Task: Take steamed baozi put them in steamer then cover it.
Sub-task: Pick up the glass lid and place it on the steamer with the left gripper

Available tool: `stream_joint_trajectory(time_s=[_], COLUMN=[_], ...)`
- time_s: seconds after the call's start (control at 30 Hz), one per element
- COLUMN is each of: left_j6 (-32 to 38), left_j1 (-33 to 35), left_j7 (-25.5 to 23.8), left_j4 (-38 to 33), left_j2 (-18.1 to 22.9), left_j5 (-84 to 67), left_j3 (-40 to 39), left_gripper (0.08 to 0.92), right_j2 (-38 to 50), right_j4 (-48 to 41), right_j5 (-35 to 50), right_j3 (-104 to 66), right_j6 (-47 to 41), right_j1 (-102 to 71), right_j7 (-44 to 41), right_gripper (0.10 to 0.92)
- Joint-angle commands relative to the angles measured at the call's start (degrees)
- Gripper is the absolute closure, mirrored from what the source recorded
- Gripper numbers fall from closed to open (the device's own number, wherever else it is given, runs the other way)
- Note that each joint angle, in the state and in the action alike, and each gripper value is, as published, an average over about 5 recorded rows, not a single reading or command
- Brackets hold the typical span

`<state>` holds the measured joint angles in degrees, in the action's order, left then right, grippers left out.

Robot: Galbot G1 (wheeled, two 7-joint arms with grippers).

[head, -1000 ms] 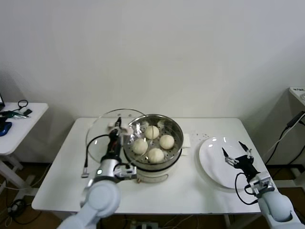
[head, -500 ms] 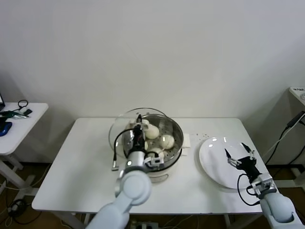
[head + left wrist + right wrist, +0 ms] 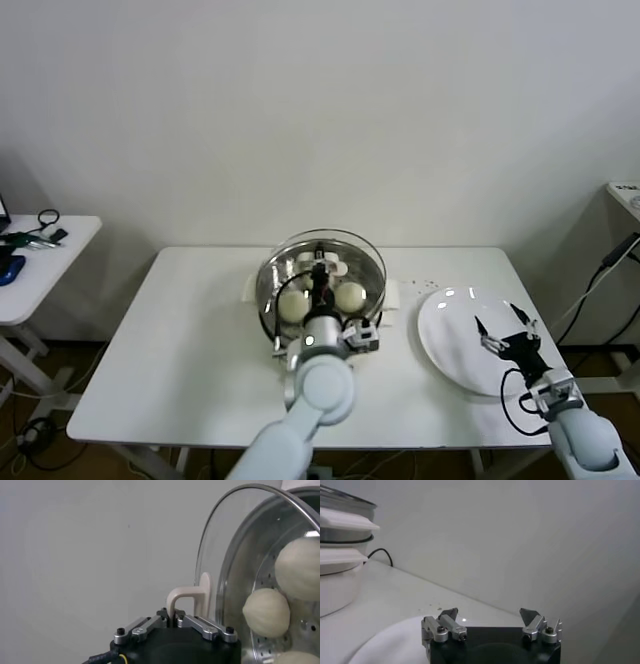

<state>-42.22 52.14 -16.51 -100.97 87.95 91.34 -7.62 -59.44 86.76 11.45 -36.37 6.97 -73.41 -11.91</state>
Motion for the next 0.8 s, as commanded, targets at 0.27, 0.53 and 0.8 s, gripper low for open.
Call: stream_joint_trajectory(time_s=[0.27,0.53,0.8], left_j6=[-2.11,-2.45,-2.77], left_j1=[-0.56,-0.91,-1.26], left_j7=[-0.29,-0.32,-0.39], left_j4=[4.73,5.72,6.02], left_j2=[1.72,1.67,0.85], left_j5=[3.26,2.79,2.46], left_j3=[-0.35,-0.47,-0.37], left_gripper=[0.850,0.850,0.850], right_j2=[0.07,0.11,0.39], right_j4=[-0.61,-0.62,-0.72], right_j5=[-0.28,-0.27,-0.17], right_j3=[-0.45,-0.46,-0.90], right_j6=[0.45,0.47,0.59], right_j1=[-0.39,-0.42,-0.64], right_j7=[-0.45,-0.54,-0.68], right_gripper=[0.203,0.203,0.203])
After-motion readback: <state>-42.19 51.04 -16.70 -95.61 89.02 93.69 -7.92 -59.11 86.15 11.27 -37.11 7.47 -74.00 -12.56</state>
